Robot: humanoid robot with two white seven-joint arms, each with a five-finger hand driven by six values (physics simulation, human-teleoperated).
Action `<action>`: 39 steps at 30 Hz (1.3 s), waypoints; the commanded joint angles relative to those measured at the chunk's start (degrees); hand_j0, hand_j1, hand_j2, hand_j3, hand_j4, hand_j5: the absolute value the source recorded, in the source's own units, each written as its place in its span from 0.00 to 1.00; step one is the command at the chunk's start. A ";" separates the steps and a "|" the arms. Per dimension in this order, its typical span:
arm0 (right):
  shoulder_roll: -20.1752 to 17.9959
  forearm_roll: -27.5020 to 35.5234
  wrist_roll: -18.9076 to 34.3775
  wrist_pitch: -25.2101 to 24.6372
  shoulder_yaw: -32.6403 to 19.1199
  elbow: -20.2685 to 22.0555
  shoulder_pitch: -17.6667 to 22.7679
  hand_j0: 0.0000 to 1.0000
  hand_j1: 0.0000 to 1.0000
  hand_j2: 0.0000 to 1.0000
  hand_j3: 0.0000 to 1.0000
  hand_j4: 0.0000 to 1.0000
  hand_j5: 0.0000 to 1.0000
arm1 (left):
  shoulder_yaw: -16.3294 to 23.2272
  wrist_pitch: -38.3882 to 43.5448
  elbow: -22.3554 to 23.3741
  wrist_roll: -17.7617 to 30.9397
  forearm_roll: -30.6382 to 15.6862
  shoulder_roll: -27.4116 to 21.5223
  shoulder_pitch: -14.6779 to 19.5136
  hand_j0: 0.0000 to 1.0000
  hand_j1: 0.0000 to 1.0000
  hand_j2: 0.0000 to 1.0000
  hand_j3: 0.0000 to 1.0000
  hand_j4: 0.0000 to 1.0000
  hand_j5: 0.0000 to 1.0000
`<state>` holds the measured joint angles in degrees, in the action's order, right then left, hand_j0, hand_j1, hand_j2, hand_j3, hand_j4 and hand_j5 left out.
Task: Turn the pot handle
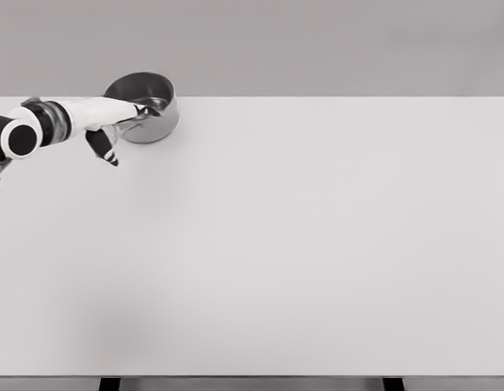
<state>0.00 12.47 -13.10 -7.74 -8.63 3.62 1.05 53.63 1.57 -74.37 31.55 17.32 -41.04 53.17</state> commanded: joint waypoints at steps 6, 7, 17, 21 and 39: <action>0.00 -0.07 0.00 0.00 0.01 -0.02 0.00 1.00 1.00 1.00 1.00 1.00 1.00 | -0.90 -0.25 -0.08 -0.08 -0.18 -2.55 -0.09 1.00 1.00 1.00 1.00 1.00 1.00; 0.00 -0.08 0.00 0.00 0.01 -0.02 0.00 1.00 1.00 1.00 1.00 1.00 1.00 | -0.90 -0.16 0.01 -0.08 -0.18 -2.99 -0.09 1.00 1.00 1.00 1.00 1.00 1.00; 0.00 -0.08 0.00 0.00 0.01 -0.02 0.00 1.00 1.00 1.00 1.00 1.00 1.00 | -1.95 -0.07 2.73 -0.17 0.70 -3.43 -0.09 1.00 1.00 1.00 1.00 1.00 1.00; 0.00 0.01 0.00 0.00 0.01 -0.02 0.00 1.00 1.00 1.00 1.00 1.00 1.00 | -1.95 -0.07 4.58 -1.49 0.79 -3.25 0.00 1.00 1.00 1.00 1.00 1.00 1.00; 0.00 -0.08 0.00 0.00 0.01 -0.02 0.00 1.00 1.00 1.00 1.00 1.00 1.00 | -4.50 -0.16 11.96 -2.10 3.16 -1.50 0.35 1.00 1.00 1.00 1.00 1.00 1.00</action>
<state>0.00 12.45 -13.10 -7.74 -8.63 3.62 1.05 49.39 1.44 -63.27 29.60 20.28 -42.84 53.53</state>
